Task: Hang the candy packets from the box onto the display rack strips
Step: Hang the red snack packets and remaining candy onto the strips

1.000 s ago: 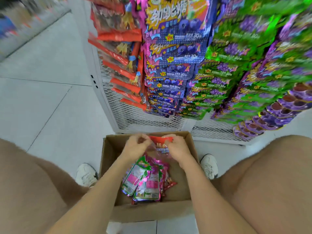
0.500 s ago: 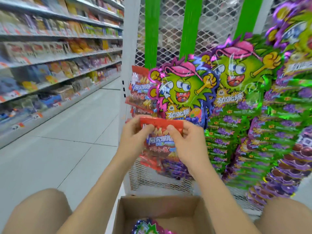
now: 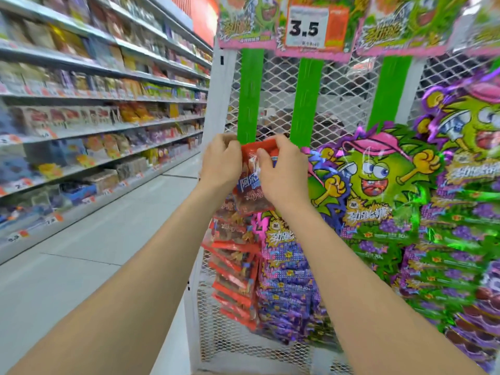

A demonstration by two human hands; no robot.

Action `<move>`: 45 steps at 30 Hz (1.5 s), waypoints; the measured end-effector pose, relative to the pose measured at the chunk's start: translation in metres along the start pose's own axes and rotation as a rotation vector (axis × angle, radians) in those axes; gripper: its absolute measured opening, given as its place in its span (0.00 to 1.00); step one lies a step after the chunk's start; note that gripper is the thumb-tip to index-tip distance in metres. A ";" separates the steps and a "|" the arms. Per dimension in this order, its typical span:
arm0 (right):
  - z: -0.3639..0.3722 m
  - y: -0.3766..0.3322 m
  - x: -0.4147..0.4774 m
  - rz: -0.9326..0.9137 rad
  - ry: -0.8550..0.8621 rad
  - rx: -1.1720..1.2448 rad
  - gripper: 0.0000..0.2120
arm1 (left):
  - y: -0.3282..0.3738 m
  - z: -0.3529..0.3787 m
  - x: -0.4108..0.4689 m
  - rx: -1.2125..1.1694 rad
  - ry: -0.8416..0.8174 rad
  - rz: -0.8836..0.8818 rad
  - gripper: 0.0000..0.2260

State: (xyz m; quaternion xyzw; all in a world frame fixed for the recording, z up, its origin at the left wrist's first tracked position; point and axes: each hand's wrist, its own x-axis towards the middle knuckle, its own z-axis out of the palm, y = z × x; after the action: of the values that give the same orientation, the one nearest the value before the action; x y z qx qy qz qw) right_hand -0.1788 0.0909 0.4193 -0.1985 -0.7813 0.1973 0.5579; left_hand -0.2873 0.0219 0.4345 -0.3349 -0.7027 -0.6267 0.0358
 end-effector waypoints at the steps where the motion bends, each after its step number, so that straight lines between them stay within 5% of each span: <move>1: 0.001 0.006 -0.001 -0.006 -0.037 -0.009 0.03 | -0.002 0.001 0.000 -0.001 0.007 -0.004 0.11; 8: -0.009 0.020 -0.015 -0.095 -0.119 -0.050 0.04 | -0.009 -0.008 0.002 -0.045 -0.018 0.039 0.07; 14: -0.011 0.025 -0.020 -0.120 -0.160 -0.138 0.05 | -0.007 -0.027 -0.002 0.216 0.120 0.193 0.06; 20: -0.008 0.026 -0.023 -0.036 -0.048 -0.029 0.03 | -0.011 -0.044 -0.002 0.243 0.105 0.339 0.06; 31: -0.004 -0.020 -0.001 0.026 -0.064 0.201 0.06 | -0.004 -0.060 0.000 -0.010 -0.133 -0.008 0.08; 39: 0.012 -0.021 0.021 0.206 -0.006 0.417 0.06 | 0.002 -0.057 0.002 -0.312 -0.342 -0.210 0.31; 45: 0.015 -0.025 0.033 0.315 0.077 0.421 0.08 | 0.013 -0.043 -0.008 -0.477 -0.410 -0.251 0.17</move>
State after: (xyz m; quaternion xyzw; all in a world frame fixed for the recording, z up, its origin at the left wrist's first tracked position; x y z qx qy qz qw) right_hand -0.2049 0.0860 0.4542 -0.2046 -0.6606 0.4322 0.5787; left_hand -0.2904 -0.0201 0.4513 -0.3637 -0.5647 -0.6926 -0.2630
